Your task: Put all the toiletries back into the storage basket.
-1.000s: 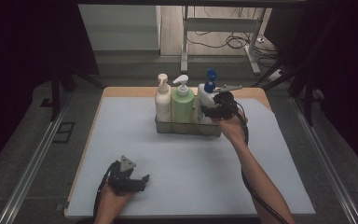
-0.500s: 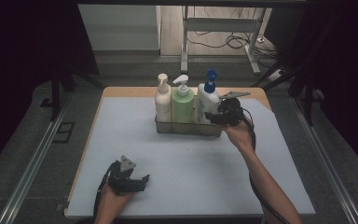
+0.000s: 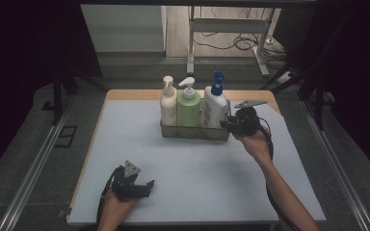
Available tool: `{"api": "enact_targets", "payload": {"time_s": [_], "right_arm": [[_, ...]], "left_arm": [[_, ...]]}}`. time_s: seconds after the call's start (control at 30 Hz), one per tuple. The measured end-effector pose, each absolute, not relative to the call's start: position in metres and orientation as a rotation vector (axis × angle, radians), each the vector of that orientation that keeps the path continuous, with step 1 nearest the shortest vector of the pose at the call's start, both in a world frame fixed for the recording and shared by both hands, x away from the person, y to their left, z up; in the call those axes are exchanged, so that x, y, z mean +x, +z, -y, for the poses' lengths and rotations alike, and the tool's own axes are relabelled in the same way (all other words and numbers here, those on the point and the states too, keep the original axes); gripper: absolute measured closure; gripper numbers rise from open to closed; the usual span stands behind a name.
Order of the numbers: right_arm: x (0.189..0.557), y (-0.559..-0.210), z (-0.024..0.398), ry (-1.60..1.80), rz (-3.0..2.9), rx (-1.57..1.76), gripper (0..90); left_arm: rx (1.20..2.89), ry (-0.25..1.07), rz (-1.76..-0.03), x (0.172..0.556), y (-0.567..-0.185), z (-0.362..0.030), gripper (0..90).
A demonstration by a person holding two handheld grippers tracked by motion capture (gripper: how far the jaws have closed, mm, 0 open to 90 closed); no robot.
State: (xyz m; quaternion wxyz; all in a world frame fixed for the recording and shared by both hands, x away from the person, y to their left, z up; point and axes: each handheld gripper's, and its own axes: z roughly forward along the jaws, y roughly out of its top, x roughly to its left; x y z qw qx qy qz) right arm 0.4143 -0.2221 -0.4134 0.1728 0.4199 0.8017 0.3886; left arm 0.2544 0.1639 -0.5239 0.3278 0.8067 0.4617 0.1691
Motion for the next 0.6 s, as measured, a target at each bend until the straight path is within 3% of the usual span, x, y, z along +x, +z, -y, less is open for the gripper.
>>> {"api": "enact_targets", "payload": {"time_s": [0.23, 0.43, 0.6], "right_arm": [[0.428, -0.418, 0.229, 1.070, -2.236, 1.242, 76.1], [0.443, -0.427, 0.226, 1.017, -2.218, 1.277, 83.9], [0.454, -0.432, 0.221, 1.003, -2.226, 1.288, 85.1]], "left_arm": [[2.112, 0.443, -1.209, 0.254, -0.524, -0.164, 12.2], [2.113, 0.443, -1.209, 0.254, -0.524, -0.164, 12.2], [2.112, 0.443, -1.209, 0.254, -0.524, -0.164, 12.2]]}}
